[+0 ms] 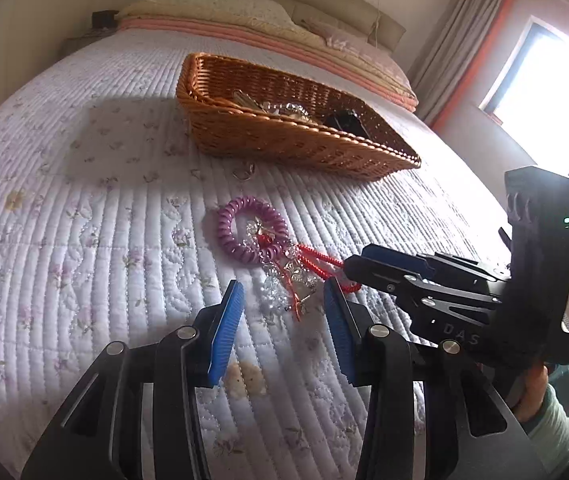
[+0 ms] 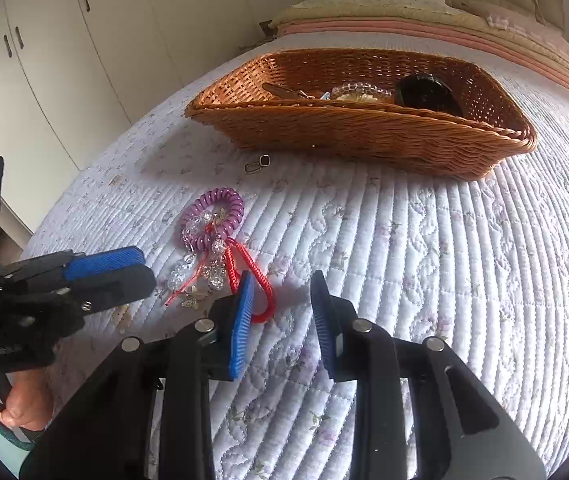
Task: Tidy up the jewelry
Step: 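Withdraw both open tools from the basket toward the remaining jewelry, then grasp the red cord with the right tool while the left tool grasps the clear beaded chain, then carry the red cord and beaded chain over the basket and release them, then withdraw both open tools from the basket toward the purple hair tie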
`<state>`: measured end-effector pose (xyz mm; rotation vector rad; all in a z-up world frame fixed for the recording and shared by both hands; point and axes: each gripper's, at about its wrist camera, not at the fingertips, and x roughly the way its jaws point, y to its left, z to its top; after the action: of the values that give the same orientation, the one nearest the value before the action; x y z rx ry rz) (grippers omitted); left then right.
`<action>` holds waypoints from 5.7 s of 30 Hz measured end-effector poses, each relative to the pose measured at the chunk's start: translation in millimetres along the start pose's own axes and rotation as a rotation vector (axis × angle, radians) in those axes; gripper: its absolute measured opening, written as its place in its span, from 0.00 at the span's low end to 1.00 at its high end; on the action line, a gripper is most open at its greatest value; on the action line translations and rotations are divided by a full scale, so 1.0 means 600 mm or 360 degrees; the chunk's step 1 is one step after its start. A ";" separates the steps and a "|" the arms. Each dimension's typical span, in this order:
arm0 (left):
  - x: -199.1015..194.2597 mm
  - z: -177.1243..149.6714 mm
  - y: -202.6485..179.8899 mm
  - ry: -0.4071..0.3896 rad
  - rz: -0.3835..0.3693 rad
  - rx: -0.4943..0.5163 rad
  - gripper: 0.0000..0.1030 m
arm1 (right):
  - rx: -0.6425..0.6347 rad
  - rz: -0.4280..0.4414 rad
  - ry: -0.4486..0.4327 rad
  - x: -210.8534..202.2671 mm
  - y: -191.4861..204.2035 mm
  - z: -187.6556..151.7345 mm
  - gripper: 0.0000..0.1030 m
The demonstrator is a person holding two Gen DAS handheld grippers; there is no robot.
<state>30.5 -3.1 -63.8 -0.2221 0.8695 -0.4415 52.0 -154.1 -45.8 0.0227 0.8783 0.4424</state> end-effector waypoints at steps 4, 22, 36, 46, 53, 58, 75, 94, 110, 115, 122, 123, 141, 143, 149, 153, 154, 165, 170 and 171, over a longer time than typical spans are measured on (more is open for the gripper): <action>0.024 -0.002 -0.009 0.0040 0.0064 0.0029 0.37 | -0.0016 -0.0011 0.0028 0.013 0.005 0.000 0.26; -0.019 -0.022 -0.035 -0.0072 0.0227 0.0140 0.07 | 0.0080 -0.0135 -0.0074 -0.021 -0.014 -0.028 0.04; -0.076 -0.012 -0.014 -0.0165 0.0142 0.0025 0.07 | 0.0432 -0.0078 -0.0271 -0.075 -0.092 -0.050 0.03; -0.081 -0.064 0.025 -0.0021 0.0059 -0.0082 0.08 | 0.0460 -0.0008 -0.0070 -0.073 -0.086 -0.085 0.04; -0.079 -0.068 0.015 -0.0014 0.0179 -0.0023 0.25 | 0.0467 0.0020 -0.0008 -0.081 -0.090 -0.104 0.07; -0.075 -0.049 0.011 -0.0036 0.0158 0.0001 0.29 | 0.0357 0.0040 0.0017 -0.082 -0.084 -0.094 0.19; -0.014 -0.055 -0.046 0.0016 0.0467 0.0374 0.03 | -0.0162 -0.0394 0.0033 -0.054 -0.001 -0.086 0.03; -0.153 0.071 -0.094 -0.0412 0.0058 0.0313 0.00 | 0.0012 -0.0138 -0.0298 -0.185 -0.001 0.032 0.03; 0.020 0.316 -0.051 -0.0490 0.0022 0.0231 0.00 | 0.0203 -0.0194 -0.0210 -0.033 -0.130 0.278 0.03; 0.109 0.324 -0.001 -0.0375 0.0051 0.0122 0.00 | 0.0212 -0.0262 -0.0060 0.052 -0.166 0.308 0.03; 0.149 0.317 0.039 -0.0268 0.0120 0.0072 0.00 | 0.0289 -0.0278 0.0085 0.113 -0.203 0.311 0.03; 0.150 0.319 0.040 -0.0262 0.0133 0.0072 0.01 | 0.0312 -0.0262 0.0102 0.118 -0.209 0.311 0.03; -0.028 0.249 -0.006 -0.0512 0.0063 0.0087 0.37 | 0.0247 -0.0175 -0.0108 -0.034 -0.130 0.249 0.27; -0.058 0.222 -0.015 -0.0527 0.0066 0.0107 0.37 | 0.0226 -0.0153 -0.0146 -0.062 -0.110 0.228 0.27; -0.132 0.142 -0.027 -0.0546 0.0095 0.0131 0.38 | 0.0140 -0.0147 -0.0190 -0.108 -0.035 0.157 0.27; -0.159 0.102 -0.026 -0.0534 0.0095 0.0123 0.38 | 0.0119 -0.0146 -0.0176 -0.113 -0.006 0.120 0.27; -0.164 0.092 -0.026 -0.0526 0.0097 0.0124 0.38 | 0.0122 -0.0143 -0.0172 -0.112 -0.001 0.112 0.27; -0.100 0.021 0.005 -0.0315 0.0145 0.0047 0.38 | 0.0153 -0.0218 -0.0048 -0.028 0.018 0.005 0.27; -0.055 0.030 0.025 -0.0215 0.0115 -0.0028 0.38 | 0.0200 -0.0191 -0.0006 0.003 0.013 -0.001 0.27; -0.047 0.034 0.028 -0.0204 0.0101 -0.0041 0.38 | 0.0194 -0.0193 -0.0003 0.006 0.015 0.000 0.27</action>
<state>35.0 25.0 -37.6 -0.2433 0.7546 -0.3531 50.7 -144.4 -46.7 0.0815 0.8984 0.2752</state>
